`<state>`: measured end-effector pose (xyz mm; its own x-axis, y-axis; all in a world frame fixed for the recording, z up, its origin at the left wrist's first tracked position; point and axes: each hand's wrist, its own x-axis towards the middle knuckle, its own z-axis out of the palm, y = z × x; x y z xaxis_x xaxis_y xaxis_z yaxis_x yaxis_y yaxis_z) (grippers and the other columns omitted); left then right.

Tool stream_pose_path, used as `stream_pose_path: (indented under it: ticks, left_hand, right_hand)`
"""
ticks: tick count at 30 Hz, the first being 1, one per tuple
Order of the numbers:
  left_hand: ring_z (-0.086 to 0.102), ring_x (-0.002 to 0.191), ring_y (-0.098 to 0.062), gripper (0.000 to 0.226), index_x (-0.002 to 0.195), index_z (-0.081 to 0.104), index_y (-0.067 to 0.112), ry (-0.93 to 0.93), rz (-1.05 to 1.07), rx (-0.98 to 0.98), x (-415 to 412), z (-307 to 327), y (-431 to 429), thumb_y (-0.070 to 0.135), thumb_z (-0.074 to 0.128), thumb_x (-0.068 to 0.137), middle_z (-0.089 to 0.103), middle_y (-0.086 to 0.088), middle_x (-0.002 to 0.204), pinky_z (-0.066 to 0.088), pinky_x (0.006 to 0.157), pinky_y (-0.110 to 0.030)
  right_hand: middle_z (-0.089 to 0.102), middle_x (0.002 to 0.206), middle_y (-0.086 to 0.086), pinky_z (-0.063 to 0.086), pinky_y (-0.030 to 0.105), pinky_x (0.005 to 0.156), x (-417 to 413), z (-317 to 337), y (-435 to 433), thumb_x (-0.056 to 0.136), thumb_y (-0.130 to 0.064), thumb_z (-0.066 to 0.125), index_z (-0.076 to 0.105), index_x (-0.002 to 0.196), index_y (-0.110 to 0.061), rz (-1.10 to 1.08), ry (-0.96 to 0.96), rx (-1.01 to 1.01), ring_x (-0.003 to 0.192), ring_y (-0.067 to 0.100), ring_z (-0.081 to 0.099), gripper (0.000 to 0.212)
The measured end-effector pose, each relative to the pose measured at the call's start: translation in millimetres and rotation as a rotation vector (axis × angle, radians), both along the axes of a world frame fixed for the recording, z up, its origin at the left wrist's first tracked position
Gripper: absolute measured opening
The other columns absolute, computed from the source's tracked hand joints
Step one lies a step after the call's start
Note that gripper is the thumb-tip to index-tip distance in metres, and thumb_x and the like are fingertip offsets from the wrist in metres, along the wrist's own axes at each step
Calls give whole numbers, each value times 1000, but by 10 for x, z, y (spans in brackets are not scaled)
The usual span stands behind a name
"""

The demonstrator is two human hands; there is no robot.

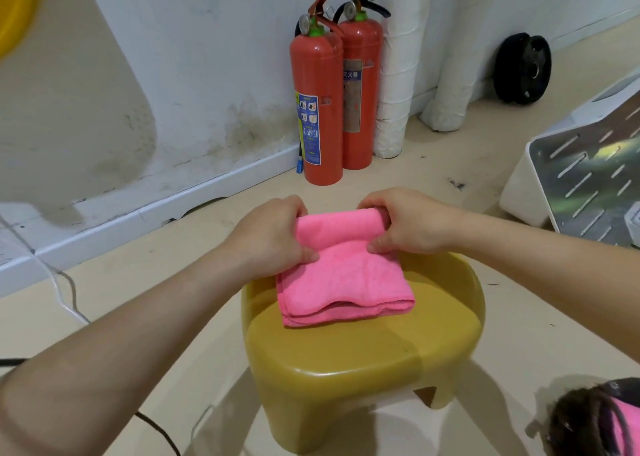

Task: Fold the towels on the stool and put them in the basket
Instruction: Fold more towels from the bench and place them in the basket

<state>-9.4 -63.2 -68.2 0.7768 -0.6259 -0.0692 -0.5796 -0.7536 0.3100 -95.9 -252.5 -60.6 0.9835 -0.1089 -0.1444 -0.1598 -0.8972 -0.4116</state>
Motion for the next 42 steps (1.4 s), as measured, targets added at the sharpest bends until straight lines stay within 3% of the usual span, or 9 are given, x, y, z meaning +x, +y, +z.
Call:
stream_pose_path:
  ticks: [4,8,12,16,20,25,29,38,42]
  left_hand:
    - [48,102,-23,33,107,56,26,-424,-362,-201,-218,30,28,34,70,77,51,1,111,38,78,-34]
    - [49,96,-21,56,112,58,22,-266,-670,113,-539,-88,13,66,46,80,54,1,105,46,81,-37]
    - [56,85,-30,37,115,59,9,-419,-681,162,-587,-179,41,26,42,86,62,-9,102,53,67,-43]
    - [50,99,-34,45,128,44,8,-450,-613,244,-741,-159,-51,8,46,84,50,-13,116,50,70,-43]
    - [54,72,-28,30,96,57,15,-451,-525,92,-660,-206,-22,19,59,67,57,-6,83,47,51,-36]
    - [57,79,-27,29,101,57,14,-310,-518,-33,-543,-213,122,35,49,83,61,-4,88,48,65,-41]
    - [54,95,-24,38,113,54,17,-254,-496,-114,-417,-142,172,39,30,93,59,-2,104,45,78,-41]
    - [58,85,-25,28,103,64,14,-429,-460,-328,-414,0,126,33,56,85,65,-1,93,47,71,-39]
    - [53,93,-28,31,103,60,12,-503,-445,-357,-400,57,90,33,62,80,60,-5,102,45,80,-38]
  right_hand:
    - [51,99,1,39,27,72,-11,-33,53,73,-16,76,61,106,-15,-27,-83,-21,90,17,50,37]
    - [52,95,-2,31,29,58,8,-53,55,70,-9,72,51,97,-19,-37,-87,9,87,18,49,36]
    - [55,94,-4,42,25,59,33,53,101,70,-12,75,52,106,-20,-1,23,174,81,14,52,44]
    - [65,97,-2,50,28,73,56,106,154,74,-22,75,65,107,-18,15,-9,140,87,16,59,34]
    - [65,90,5,46,29,65,17,70,168,73,-15,70,65,93,-12,5,-28,44,81,21,57,21]
    - [56,90,-1,37,24,55,-55,89,161,74,-15,70,55,93,-18,33,-53,2,82,19,51,25]
    - [59,83,1,41,36,61,-112,61,264,79,-24,66,50,92,-21,141,-197,-131,72,24,49,21]
    - [61,79,1,44,41,62,-254,110,231,79,-40,69,47,97,-20,203,-242,-161,71,28,52,35]
    - [65,80,-2,46,40,63,-277,111,219,78,-48,70,51,103,-23,243,-272,-150,74,25,58,41]
